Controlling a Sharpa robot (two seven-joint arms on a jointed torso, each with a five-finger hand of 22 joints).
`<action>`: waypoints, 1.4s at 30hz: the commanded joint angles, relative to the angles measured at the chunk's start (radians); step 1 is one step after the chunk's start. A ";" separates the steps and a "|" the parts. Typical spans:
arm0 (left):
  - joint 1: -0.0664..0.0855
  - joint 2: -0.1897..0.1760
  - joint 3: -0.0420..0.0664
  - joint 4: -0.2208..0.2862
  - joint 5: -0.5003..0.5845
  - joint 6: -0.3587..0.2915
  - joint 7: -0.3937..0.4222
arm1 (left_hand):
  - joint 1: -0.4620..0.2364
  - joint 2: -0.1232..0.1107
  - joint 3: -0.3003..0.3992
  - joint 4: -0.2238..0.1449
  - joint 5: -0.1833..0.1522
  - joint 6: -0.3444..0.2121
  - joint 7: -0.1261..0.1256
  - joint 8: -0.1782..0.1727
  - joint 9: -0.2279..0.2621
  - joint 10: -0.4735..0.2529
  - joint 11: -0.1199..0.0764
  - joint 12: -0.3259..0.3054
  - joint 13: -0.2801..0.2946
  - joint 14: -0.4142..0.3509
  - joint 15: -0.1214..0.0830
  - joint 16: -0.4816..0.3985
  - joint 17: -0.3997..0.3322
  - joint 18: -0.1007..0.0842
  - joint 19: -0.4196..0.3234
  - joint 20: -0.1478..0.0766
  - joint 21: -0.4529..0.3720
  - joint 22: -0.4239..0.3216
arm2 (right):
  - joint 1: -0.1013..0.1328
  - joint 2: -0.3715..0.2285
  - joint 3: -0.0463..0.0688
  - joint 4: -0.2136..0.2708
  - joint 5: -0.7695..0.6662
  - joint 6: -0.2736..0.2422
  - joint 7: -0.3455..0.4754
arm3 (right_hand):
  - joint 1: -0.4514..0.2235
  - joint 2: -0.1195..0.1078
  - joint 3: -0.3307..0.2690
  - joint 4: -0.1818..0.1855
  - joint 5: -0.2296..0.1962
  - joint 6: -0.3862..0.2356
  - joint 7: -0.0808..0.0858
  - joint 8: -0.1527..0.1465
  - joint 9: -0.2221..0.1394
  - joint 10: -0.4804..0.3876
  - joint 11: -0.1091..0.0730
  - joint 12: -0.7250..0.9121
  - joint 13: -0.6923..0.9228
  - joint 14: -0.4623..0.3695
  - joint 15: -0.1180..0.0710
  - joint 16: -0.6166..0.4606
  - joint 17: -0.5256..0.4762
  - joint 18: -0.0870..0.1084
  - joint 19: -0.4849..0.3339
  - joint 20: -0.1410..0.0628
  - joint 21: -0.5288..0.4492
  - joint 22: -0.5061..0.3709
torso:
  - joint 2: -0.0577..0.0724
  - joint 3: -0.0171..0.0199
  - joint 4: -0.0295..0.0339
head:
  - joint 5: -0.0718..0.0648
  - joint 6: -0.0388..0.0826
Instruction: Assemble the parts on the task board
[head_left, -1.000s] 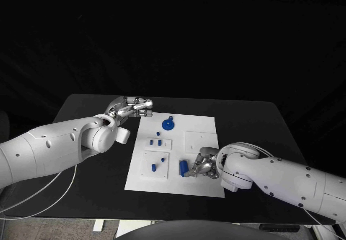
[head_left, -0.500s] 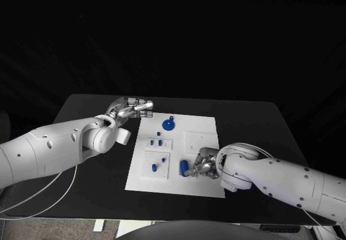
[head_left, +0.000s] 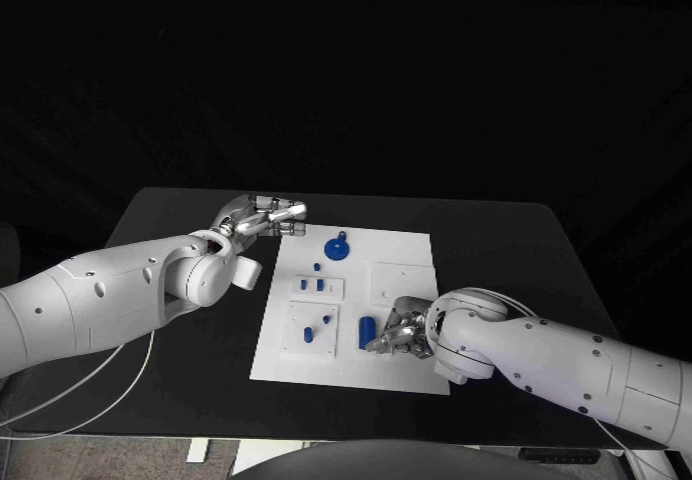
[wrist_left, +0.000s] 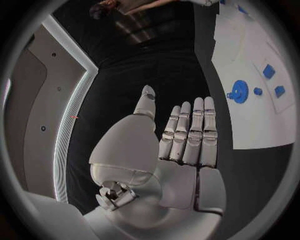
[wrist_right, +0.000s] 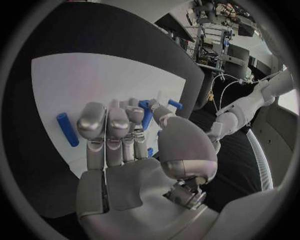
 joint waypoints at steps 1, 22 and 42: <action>0.000 0.003 0.000 0.000 0.006 0.009 0.008 | -0.006 -0.003 0.002 0.004 -0.002 0.000 0.000 0.004 0.001 -0.003 0.000 -0.001 0.000 -0.007 -0.001 -0.004 0.000 -0.001 0.000 0.008 0.004 -0.001 | -0.002 0.002 0.001 -0.005 -0.011 0.001 -0.002 | -0.011 0.000 0.000 -0.008 -0.005 0.001 -0.002 -0.002 -0.001 0.004 0.003 0.001 0.001 0.006 0.001 0.006 0.001 -0.009 0.015 0.001 0.003 0.116 | 0.000 0.0001 -0.0005 | 0.001 -0.003; 0.000 0.006 -0.004 -0.004 0.007 0.007 0.021 | -0.001 0.002 0.006 0.002 0.001 0.007 0.005 0.005 0.002 0.001 0.001 0.000 0.000 -0.006 -0.001 -0.004 0.000 -0.001 0.000 0.008 0.006 -0.004 | -0.014 0.016 0.000 -0.033 0.023 0.011 -0.018 | 0.070 -0.018 -0.116 -0.130 0.049 0.006 -0.002 -0.003 0.012 -0.001 0.004 0.018 -0.003 0.005 0.004 0.012 -0.010 -0.007 0.014 0.007 0.001 0.115 | 0.000 -0.0003 -0.0004 | 0.003 -0.002; 0.000 0.008 -0.006 -0.031 0.007 0.004 0.025 | -0.005 0.001 0.001 -0.001 -0.002 0.008 0.005 0.004 0.002 0.002 0.001 -0.001 0.000 -0.006 -0.001 -0.004 0.000 -0.002 -0.001 0.008 0.007 -0.008 | -0.017 -0.087 0.018 0.052 0.069 -0.045 0.022 | 0.136 -0.136 -0.197 0.047 0.045 0.002 0.005 -0.003 0.014 -0.005 0.008 0.017 -0.011 0.002 0.004 0.003 -0.021 -0.005 0.014 0.007 -0.010 0.114 | -0.003 0.0000 -0.0037 | 0.005 0.000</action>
